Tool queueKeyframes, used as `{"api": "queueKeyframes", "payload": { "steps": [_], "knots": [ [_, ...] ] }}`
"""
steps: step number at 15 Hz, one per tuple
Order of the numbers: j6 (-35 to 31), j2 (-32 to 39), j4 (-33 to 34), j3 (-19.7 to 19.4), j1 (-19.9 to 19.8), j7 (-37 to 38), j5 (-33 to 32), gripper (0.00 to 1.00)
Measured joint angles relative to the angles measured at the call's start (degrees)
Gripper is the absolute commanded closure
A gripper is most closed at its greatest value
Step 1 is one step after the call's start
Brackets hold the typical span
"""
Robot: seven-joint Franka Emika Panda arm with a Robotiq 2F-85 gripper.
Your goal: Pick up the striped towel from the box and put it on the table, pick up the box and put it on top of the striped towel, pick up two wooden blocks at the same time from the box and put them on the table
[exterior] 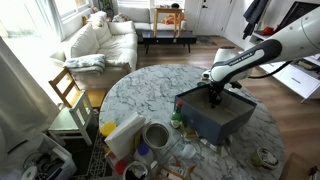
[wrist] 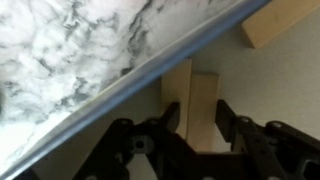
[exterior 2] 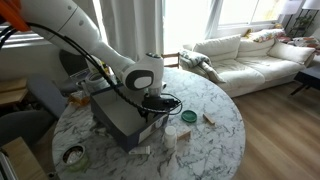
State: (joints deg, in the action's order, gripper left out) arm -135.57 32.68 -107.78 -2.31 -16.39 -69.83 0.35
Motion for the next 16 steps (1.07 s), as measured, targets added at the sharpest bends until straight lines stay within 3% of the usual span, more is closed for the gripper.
{"api": "queueKeyframes", "payload": {
  "steps": [4,5,16],
  "knots": [
    [-1.7,0.0,0.0,0.0,0.0,0.1,-0.2,0.03],
    [-2.6,0.0,-0.1,0.0,0.0,0.1,-0.3,0.0],
    [-8.9,0.8,-1.9,-0.2,0.3,1.0,-5.0,0.0]
  ]
}}
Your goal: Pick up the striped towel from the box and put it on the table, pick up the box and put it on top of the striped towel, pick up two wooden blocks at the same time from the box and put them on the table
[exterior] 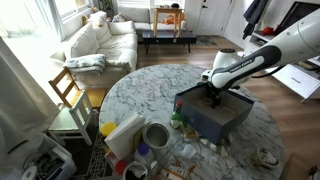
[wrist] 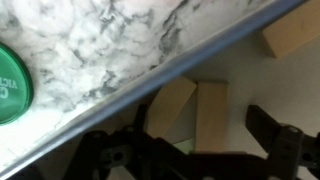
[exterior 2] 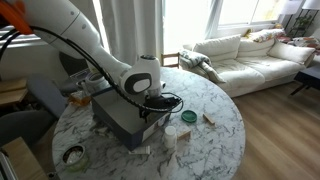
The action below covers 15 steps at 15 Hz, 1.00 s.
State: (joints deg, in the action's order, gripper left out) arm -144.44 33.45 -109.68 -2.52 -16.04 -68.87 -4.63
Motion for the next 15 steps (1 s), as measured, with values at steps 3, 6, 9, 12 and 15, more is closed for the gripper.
{"api": "queueKeyframes", "payload": {
  "steps": [3,6,9,12,15],
  "knots": [
    [-0.4,0.6,-0.2,0.0,0.1,0.0,-0.4,0.0],
    [-0.2,0.6,-0.2,0.0,0.0,0.0,-0.4,0.0],
    [2.0,0.5,0.2,0.4,-0.2,-0.1,-0.2,0.0],
    [9.5,-0.4,1.1,1.2,-0.5,-1.0,0.6,0.0],
    [17.1,-1.3,2.3,2.0,-0.4,-1.5,1.8,0.0]
  ]
}}
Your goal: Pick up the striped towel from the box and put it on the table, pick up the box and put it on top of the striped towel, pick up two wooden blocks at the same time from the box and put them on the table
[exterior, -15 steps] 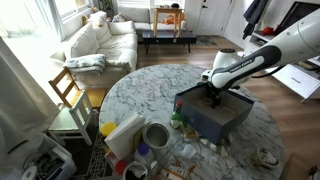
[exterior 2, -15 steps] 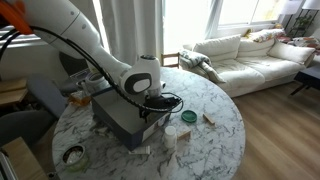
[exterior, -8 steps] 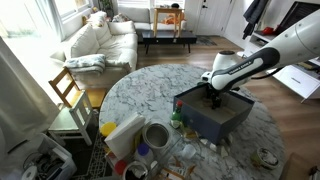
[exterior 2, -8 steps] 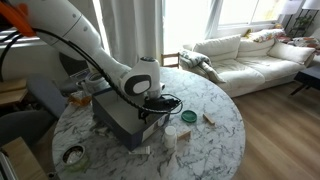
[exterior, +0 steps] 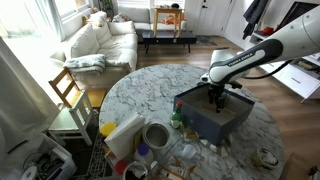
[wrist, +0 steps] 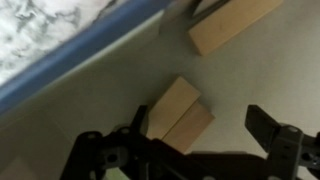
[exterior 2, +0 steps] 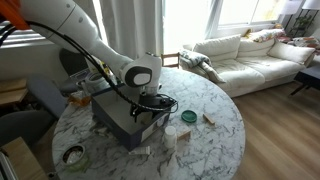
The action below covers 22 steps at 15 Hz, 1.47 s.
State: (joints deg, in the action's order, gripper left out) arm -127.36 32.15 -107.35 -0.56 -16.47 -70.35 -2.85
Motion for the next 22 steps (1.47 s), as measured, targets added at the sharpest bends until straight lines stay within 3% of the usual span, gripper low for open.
{"api": "queueKeyframes", "payload": {
  "steps": [5,12,14,18,20,22],
  "knots": [
    [0.1,-0.2,1.2,0.0,0.5,3.2,0.7,0.0],
    [-3.3,0.6,1.3,-0.9,0.8,16.6,1.0,0.02],
    [-3.8,1.1,1.3,-1.0,0.8,20.1,1.7,0.27],
    [-3.8,1.5,1.2,-1.0,0.6,24.5,2.5,0.58],
    [-3.8,1.4,1.3,-1.0,0.6,25.8,2.6,0.7],
    [-3.8,1.1,1.3,-1.0,0.6,26.4,2.6,0.7]
  ]
}}
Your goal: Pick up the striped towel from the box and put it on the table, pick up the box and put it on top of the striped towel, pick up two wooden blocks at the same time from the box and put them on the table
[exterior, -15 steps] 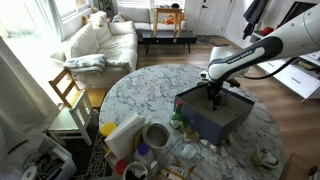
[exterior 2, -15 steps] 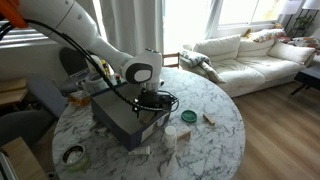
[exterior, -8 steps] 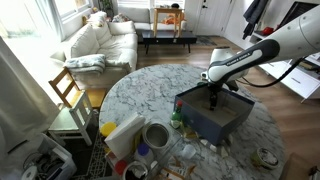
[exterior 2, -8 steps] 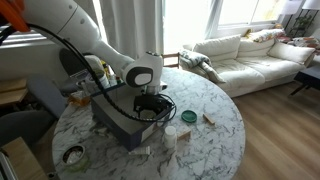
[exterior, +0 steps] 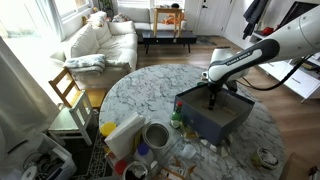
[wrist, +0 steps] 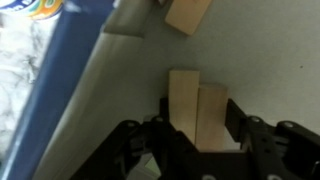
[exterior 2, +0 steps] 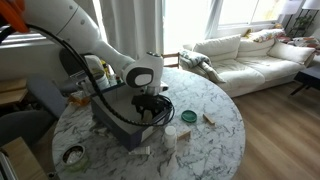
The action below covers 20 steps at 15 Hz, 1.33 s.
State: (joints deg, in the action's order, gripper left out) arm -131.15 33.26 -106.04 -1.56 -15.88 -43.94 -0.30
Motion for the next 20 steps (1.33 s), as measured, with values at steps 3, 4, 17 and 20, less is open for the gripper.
{"api": "queueKeyframes", "payload": {
  "steps": [3,4,17,20],
  "knots": [
    [0.0,-0.7,0.0,0.0,0.0,0.1,0.0,0.7],
    [0.0,-0.9,0.0,0.1,0.0,0.1,0.0,0.7],
    [3.6,-21.2,-10.5,2.7,5.6,-4.6,-1.7,0.7],
    [3.6,-28.6,-15.5,3.1,8.3,-4.9,-1.8,0.7]
  ]
}}
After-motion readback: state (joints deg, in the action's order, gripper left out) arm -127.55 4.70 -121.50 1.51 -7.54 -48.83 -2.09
